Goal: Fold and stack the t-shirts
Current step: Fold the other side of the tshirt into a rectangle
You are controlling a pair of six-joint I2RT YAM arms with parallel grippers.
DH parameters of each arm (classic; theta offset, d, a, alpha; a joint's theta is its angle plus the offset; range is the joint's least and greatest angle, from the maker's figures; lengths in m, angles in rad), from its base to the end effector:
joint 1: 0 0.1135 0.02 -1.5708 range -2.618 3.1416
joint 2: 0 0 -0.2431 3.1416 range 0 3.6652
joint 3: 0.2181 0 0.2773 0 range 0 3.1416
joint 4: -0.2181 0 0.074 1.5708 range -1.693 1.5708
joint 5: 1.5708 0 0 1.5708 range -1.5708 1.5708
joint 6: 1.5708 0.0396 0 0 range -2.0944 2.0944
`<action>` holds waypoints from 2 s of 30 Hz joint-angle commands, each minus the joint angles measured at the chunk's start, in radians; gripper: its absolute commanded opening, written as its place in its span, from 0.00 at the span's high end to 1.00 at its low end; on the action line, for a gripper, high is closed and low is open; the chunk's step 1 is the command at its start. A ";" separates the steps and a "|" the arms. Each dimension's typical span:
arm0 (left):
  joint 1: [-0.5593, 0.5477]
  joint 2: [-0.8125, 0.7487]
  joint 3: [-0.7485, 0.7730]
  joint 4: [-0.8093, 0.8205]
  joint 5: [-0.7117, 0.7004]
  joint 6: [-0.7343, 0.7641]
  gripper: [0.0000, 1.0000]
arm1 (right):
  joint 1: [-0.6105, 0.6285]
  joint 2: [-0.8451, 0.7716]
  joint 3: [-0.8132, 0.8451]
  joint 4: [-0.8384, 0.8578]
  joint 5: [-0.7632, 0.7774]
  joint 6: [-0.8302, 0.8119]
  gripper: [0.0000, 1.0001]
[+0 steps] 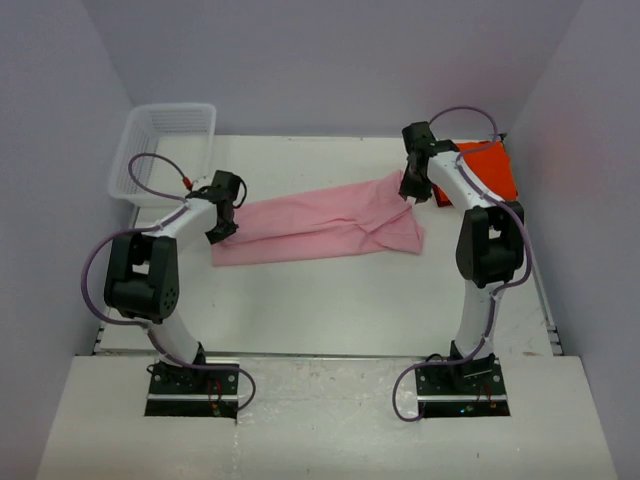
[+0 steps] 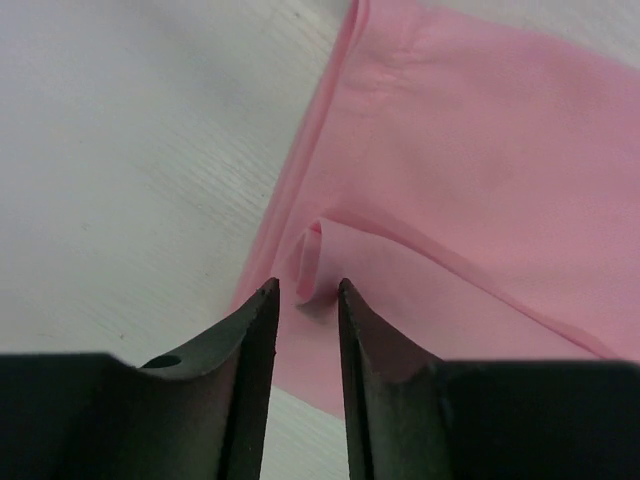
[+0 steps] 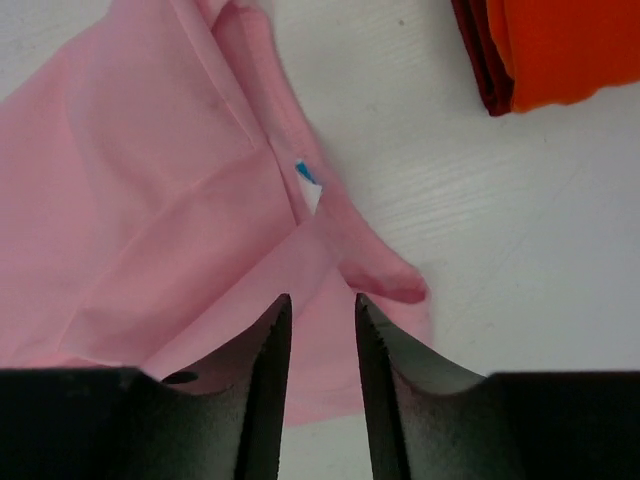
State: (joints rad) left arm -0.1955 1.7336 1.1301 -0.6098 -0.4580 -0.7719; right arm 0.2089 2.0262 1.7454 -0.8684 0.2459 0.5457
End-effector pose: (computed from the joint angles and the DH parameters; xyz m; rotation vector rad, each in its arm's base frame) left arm 0.3513 -0.0517 0.1465 -0.8439 2.4614 0.3180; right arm 0.4419 0.0838 0.2119 0.5152 2.6105 -0.0959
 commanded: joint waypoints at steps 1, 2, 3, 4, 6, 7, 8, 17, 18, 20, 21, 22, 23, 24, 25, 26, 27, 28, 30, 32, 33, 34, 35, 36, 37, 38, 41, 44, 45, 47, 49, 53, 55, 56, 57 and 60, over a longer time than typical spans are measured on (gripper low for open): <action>0.013 -0.103 -0.003 0.068 -0.105 -0.017 0.67 | -0.008 0.028 0.086 0.066 0.062 -0.098 0.65; 0.005 -0.146 -0.045 0.096 -0.131 -0.007 0.58 | -0.009 0.028 0.112 0.092 0.067 -0.131 0.46; -0.025 -0.246 -0.068 0.128 -0.171 0.003 0.51 | -0.009 0.028 0.130 0.095 0.078 -0.138 0.30; -0.048 -0.297 -0.094 0.195 -0.254 0.022 0.31 | -0.009 0.014 0.143 0.098 0.084 -0.144 0.16; -0.096 -0.434 -0.164 0.263 -0.301 0.094 0.21 | -0.008 -0.015 0.158 0.115 0.085 -0.170 0.02; -0.137 -0.465 -0.185 0.300 -0.303 0.121 0.18 | -0.008 -0.062 0.155 0.118 0.090 -0.168 0.01; -0.154 -0.504 -0.214 0.345 -0.280 0.143 0.18 | -0.006 -0.090 0.129 0.120 0.058 -0.168 0.01; -0.179 -0.278 -0.213 0.354 0.381 0.134 1.00 | 0.059 -0.389 -0.191 0.149 -0.128 -0.122 1.00; -0.174 -0.251 -0.213 0.352 0.428 0.122 1.00 | 0.063 -0.406 -0.210 0.152 -0.138 -0.118 1.00; -0.174 -0.177 -0.199 0.355 0.461 0.111 1.00 | 0.064 -0.429 -0.236 0.137 -0.145 -0.115 1.00; -0.174 -0.161 -0.199 0.361 0.481 0.105 1.00 | 0.066 -0.432 -0.241 0.129 -0.142 -0.116 1.00; -0.174 -0.151 -0.191 0.366 0.484 0.102 1.00 | 0.066 -0.437 -0.250 0.123 -0.129 -0.118 1.00; -0.174 -0.135 -0.187 0.367 0.479 0.102 1.00 | 0.066 -0.448 -0.257 0.126 -0.126 -0.128 1.00; -0.174 -0.129 -0.181 0.363 0.472 0.102 1.00 | 0.064 -0.452 -0.265 0.124 -0.120 -0.128 1.00; -0.174 -0.125 -0.168 0.361 0.466 0.105 1.00 | 0.066 -0.455 -0.276 0.127 -0.108 -0.128 1.00; -0.173 -0.120 -0.164 0.364 0.464 0.106 1.00 | 0.066 -0.457 -0.282 0.132 -0.117 -0.128 1.00; -0.173 -0.112 -0.147 0.355 0.463 0.108 1.00 | 0.066 -0.455 -0.285 0.134 -0.126 -0.127 1.00; -0.171 -0.092 -0.139 0.349 0.463 0.112 1.00 | 0.066 -0.451 -0.290 0.135 -0.155 -0.119 1.00; -0.167 -0.074 -0.122 0.335 0.429 0.115 1.00 | 0.072 -0.437 -0.294 0.140 -0.184 -0.115 1.00; -0.154 -0.048 -0.107 0.335 0.429 0.121 1.00 | 0.093 -0.426 -0.296 0.144 -0.197 -0.109 1.00; -0.151 -0.039 -0.098 0.329 0.429 0.122 1.00 | 0.105 -0.410 -0.293 0.146 -0.201 -0.112 1.00; -0.147 -0.025 -0.095 0.331 0.429 0.128 1.00 | 0.128 -0.399 -0.273 0.137 -0.206 -0.113 1.00; -0.134 -0.019 -0.090 0.331 0.430 0.131 1.00 | 0.144 -0.387 -0.264 0.134 -0.211 -0.115 1.00; -0.128 -0.011 -0.084 0.328 0.430 0.132 1.00 | 0.165 -0.361 -0.242 0.131 -0.211 -0.113 1.00; -0.116 0.001 -0.081 0.328 0.430 0.137 1.00 | 0.175 -0.348 -0.230 0.126 -0.217 -0.113 1.00; -0.111 0.004 -0.078 0.328 0.429 0.140 1.00 | 0.184 -0.337 -0.222 0.129 -0.239 -0.113 1.00; -0.090 0.014 -0.064 0.320 0.420 0.151 1.00 | 0.198 -0.287 -0.201 0.137 -0.269 -0.102 1.00; -0.075 0.014 -0.059 0.318 0.410 0.163 1.00 | 0.198 -0.212 -0.159 0.098 -0.249 -0.104 1.00; -0.068 0.012 -0.058 0.317 0.407 0.171 1.00 | 0.199 -0.195 -0.146 0.085 -0.247 -0.107 1.00; -0.061 0.017 -0.056 0.314 0.406 0.178 1.00 | 0.199 -0.161 -0.144 0.077 -0.228 -0.102 1.00; -0.048 0.023 -0.055 0.311 0.415 0.180 1.00 | 0.199 -0.129 -0.138 0.059 -0.214 -0.098 1.00; -0.048 0.012 -0.078 0.330 0.423 0.183 1.00 | 0.201 -0.101 -0.149 0.046 -0.198 -0.099 1.00; -0.048 0.014 -0.082 0.332 0.432 0.181 1.00 | 0.201 -0.095 -0.159 0.048 -0.198 -0.095 1.00; -0.048 0.014 -0.084 0.334 0.435 0.183 1.00 | 0.201 -0.095 -0.168 0.057 -0.207 -0.096 1.00; -0.048 0.014 -0.085 0.337 0.436 0.181 1.00 | 0.201 -0.098 -0.175 0.065 -0.211 -0.096 0.95; -0.048 0.003 -0.095 0.346 0.447 0.186 1.00 | 0.201 -0.100 -0.184 0.083 -0.209 -0.099 0.63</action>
State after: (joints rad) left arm -0.2493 1.7531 1.0393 -0.2852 -0.0296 -0.6151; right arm 0.4084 1.9404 1.5620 -0.7990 0.0299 0.4469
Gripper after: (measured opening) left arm 0.002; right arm 0.323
